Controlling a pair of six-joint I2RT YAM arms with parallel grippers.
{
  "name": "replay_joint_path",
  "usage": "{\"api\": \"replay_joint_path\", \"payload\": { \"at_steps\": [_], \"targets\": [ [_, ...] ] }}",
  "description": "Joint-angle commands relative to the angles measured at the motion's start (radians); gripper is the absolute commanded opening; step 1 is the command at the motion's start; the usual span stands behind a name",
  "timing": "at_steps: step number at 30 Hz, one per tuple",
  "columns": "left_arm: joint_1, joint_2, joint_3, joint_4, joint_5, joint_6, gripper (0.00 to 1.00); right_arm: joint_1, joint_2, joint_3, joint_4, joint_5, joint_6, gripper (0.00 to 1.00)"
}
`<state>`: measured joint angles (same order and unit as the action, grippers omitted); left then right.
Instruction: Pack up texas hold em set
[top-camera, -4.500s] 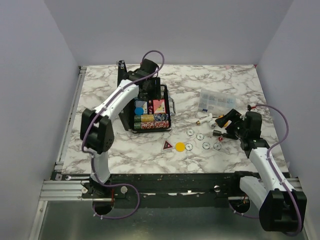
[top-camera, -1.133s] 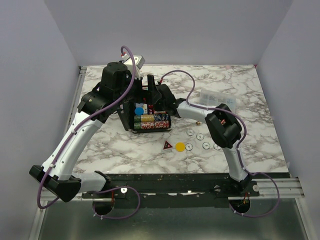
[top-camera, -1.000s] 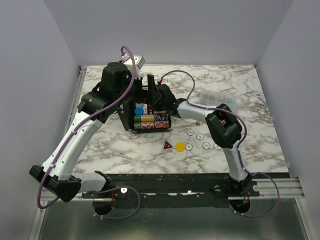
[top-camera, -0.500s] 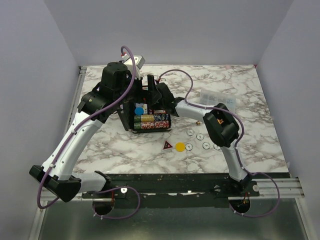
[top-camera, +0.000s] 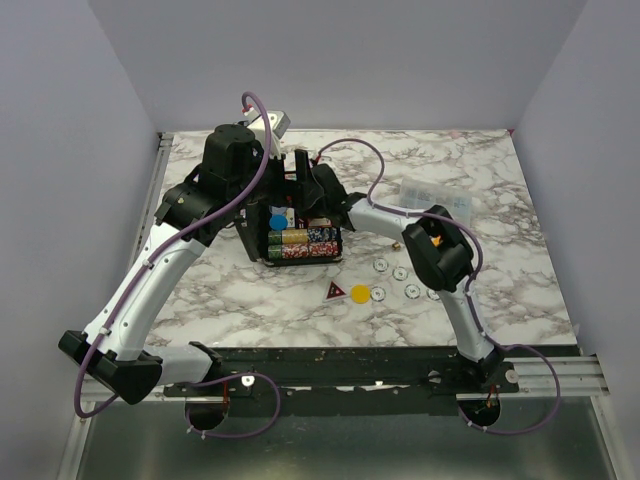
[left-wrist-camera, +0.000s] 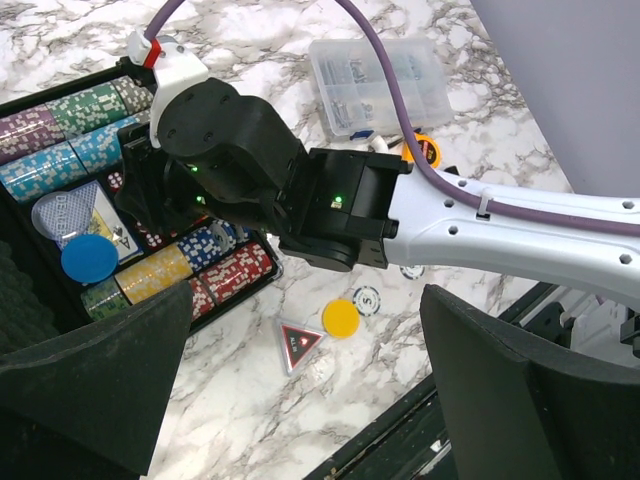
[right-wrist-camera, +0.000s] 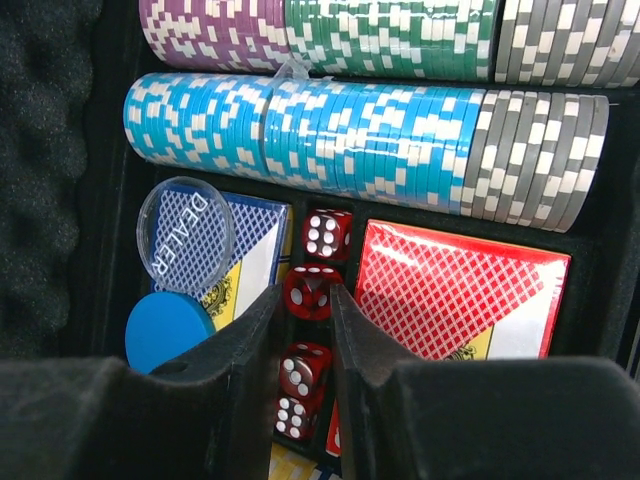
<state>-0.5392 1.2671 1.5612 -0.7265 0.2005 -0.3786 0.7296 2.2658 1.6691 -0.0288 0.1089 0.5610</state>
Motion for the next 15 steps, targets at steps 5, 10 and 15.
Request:
{"api": "replay_joint_path", "payload": {
  "at_steps": [5, 10, 15],
  "targets": [
    [-0.007, 0.0, -0.01, 0.022, 0.037, -0.008, 0.95, 0.021, 0.091, 0.094, -0.136, 0.14, -0.041, 0.3],
    [-0.007, 0.002, -0.009, 0.021, 0.041, -0.009, 0.95, 0.03, 0.095, 0.079, -0.155, 0.161, -0.044, 0.32],
    [-0.007, 0.001, -0.01, 0.022, 0.042, -0.009, 0.95, 0.031, 0.097, 0.084, -0.169, 0.191, -0.043, 0.3]
  ]
}}
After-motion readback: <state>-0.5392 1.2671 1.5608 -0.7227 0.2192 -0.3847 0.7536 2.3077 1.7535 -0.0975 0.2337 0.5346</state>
